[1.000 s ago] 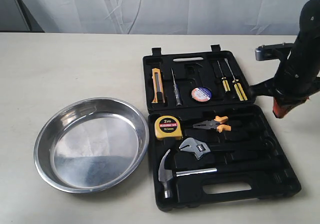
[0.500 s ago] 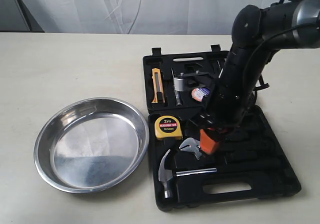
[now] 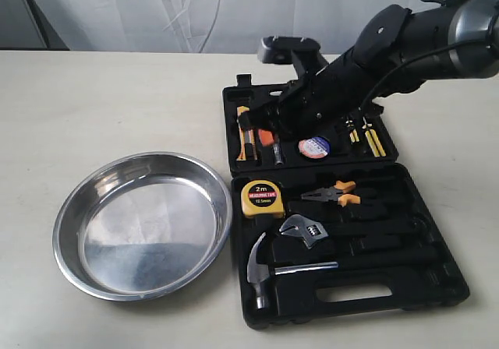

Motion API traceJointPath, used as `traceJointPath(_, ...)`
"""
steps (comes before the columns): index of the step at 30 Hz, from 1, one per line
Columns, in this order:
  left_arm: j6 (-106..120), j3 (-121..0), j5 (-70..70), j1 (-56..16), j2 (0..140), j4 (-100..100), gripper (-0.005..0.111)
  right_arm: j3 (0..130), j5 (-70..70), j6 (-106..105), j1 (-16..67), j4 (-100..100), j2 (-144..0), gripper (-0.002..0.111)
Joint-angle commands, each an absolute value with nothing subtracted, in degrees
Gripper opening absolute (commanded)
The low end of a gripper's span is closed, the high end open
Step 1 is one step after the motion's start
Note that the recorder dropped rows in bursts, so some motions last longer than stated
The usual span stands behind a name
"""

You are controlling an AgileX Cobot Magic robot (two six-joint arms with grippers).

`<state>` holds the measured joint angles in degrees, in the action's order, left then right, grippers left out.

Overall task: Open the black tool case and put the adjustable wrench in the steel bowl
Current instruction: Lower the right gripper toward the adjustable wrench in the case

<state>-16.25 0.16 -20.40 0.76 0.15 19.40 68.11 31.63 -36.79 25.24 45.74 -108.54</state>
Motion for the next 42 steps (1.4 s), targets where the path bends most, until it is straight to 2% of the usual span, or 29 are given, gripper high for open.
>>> traceJointPath(1,-16.34,0.00,-19.68,0.99,0.00,19.62,0.000,68.27,15.44,-30.46,25.16,47.17,-107.65,-0.001)
traceJointPath(6,-16.34,0.00,-19.68,0.99,0.00,19.62,0.000,68.27,5.95,-28.00,25.06,46.80,-107.17,-0.001)
traceJointPath(13,-16.34,0.00,-19.68,0.99,0.00,19.62,0.000,68.27,8.09,-28.00,20.53,44.03,-107.17,-0.001)
traceJointPath(17,-16.34,0.00,-19.68,0.99,0.00,19.62,0.000,68.27,15.87,-21.17,15.89,37.16,-107.17,-0.001)
traceJointPath(20,-16.34,0.00,-19.68,0.99,0.00,19.62,0.000,68.27,25.73,-8.77,12.91,20.37,-107.17,-0.001)
traceJointPath(23,-16.34,0.00,-19.68,0.99,0.00,19.62,0.000,68.27,36.86,1.93,12.05,0.95,-107.17,-0.001)
traceJointPath(27,-16.34,0.00,-19.68,0.99,0.00,19.62,0.000,68.27,50.08,1.99,12.05,-7.04,-107.08,-0.001)
traceJointPath(32,-16.34,0.00,-19.68,0.99,0.00,19.62,0.000,68.38,56.72,-3.81,12.15,-0.48,-106.08,-0.001)
traceJointPath(42,-16.34,0.00,-19.68,0.99,0.00,19.62,0.000,68.38,68.50,-31.12,12.15,34.27,-105.47,-0.001)
